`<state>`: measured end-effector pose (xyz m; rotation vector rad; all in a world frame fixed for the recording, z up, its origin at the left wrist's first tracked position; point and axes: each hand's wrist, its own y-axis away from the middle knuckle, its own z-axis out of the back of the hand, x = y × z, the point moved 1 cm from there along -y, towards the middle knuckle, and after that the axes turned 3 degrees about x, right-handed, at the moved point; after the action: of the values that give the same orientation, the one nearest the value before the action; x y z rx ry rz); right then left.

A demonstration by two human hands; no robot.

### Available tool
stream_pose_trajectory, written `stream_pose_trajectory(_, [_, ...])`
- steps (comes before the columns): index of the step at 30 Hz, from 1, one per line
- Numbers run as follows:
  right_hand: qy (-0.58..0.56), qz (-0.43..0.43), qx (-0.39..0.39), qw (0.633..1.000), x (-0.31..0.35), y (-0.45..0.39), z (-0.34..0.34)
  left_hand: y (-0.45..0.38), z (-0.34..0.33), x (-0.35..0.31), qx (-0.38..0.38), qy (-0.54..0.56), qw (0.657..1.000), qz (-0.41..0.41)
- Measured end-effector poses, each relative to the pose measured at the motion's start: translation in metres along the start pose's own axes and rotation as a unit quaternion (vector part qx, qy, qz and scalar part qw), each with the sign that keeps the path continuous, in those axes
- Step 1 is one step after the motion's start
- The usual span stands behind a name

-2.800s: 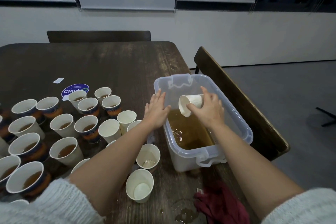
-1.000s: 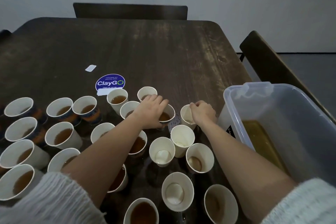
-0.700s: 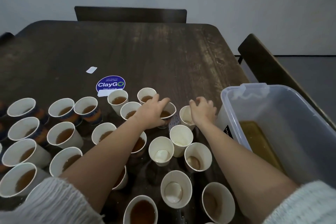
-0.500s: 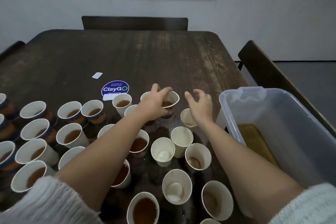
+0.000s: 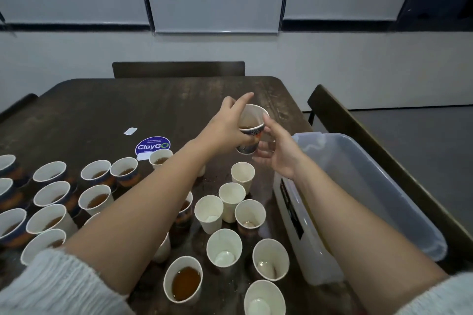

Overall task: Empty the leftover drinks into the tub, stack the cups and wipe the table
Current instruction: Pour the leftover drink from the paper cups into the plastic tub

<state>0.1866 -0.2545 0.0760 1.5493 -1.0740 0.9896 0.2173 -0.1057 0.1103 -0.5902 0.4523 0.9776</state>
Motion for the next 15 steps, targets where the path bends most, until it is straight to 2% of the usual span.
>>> stream_pose_trajectory(9, [-0.066,0.004,-0.079,0.995,0.001,0.065,0.071,0.004,-0.057,-0.074,0.03,0.057,0.997,-0.049])
stream_pose_trajectory(15, [-0.059,0.011,-0.13,0.99,-0.016,0.095,0.115,0.013,-0.108,-0.083,0.096,0.097,0.99,0.031])
